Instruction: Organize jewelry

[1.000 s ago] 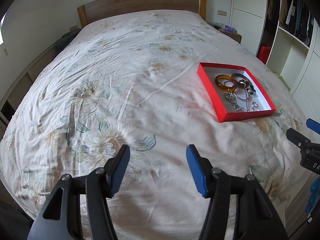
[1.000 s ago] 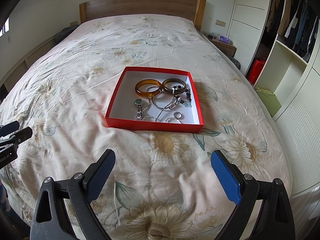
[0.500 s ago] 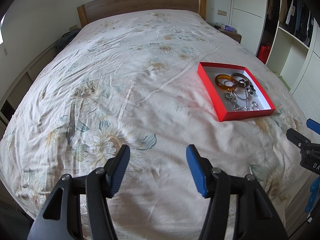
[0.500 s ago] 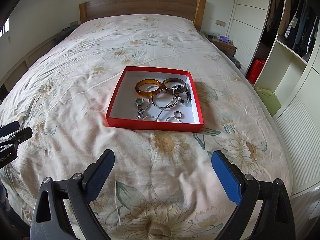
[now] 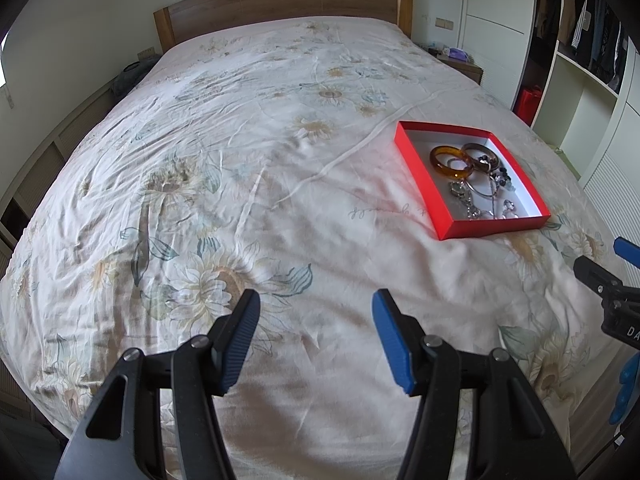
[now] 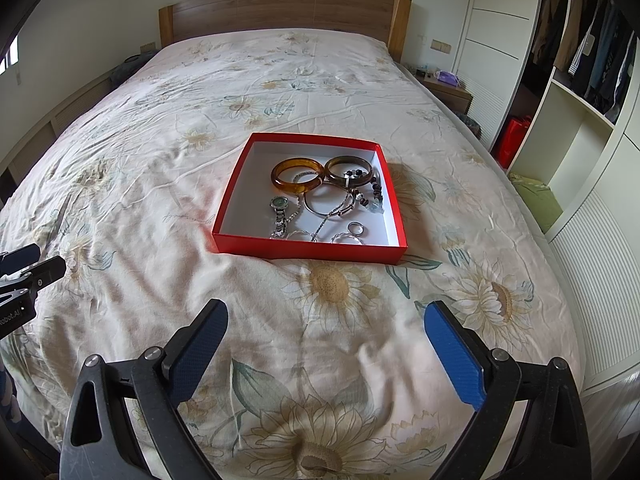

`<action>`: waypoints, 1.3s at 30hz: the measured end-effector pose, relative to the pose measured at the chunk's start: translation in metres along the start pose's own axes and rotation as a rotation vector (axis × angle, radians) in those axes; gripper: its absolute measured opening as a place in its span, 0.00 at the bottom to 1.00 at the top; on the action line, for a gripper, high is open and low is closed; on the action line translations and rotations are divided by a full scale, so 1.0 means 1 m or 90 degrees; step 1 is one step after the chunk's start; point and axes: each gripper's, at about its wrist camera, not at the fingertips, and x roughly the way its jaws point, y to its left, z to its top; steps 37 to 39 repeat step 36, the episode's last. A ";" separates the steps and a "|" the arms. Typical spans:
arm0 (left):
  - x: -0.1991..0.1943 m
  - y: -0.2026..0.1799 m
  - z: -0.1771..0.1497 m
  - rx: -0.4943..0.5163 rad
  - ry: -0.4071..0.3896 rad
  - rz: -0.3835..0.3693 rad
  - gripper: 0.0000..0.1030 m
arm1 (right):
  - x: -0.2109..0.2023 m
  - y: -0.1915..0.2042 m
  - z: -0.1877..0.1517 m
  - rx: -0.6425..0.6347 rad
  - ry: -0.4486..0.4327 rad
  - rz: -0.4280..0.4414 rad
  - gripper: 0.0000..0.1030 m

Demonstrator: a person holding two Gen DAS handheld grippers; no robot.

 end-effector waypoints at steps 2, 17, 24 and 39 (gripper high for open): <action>0.000 0.000 -0.001 0.000 0.000 0.000 0.55 | 0.000 0.000 0.000 0.000 0.000 0.000 0.95; 0.000 0.001 -0.002 0.000 0.000 0.000 0.55 | 0.001 0.004 -0.003 -0.001 -0.001 0.002 0.95; -0.001 0.001 -0.002 0.000 0.000 -0.001 0.55 | 0.000 0.004 -0.004 0.000 -0.001 0.001 0.95; 0.000 0.004 -0.005 -0.001 0.006 -0.002 0.55 | -0.001 0.005 -0.005 -0.001 -0.002 0.002 0.95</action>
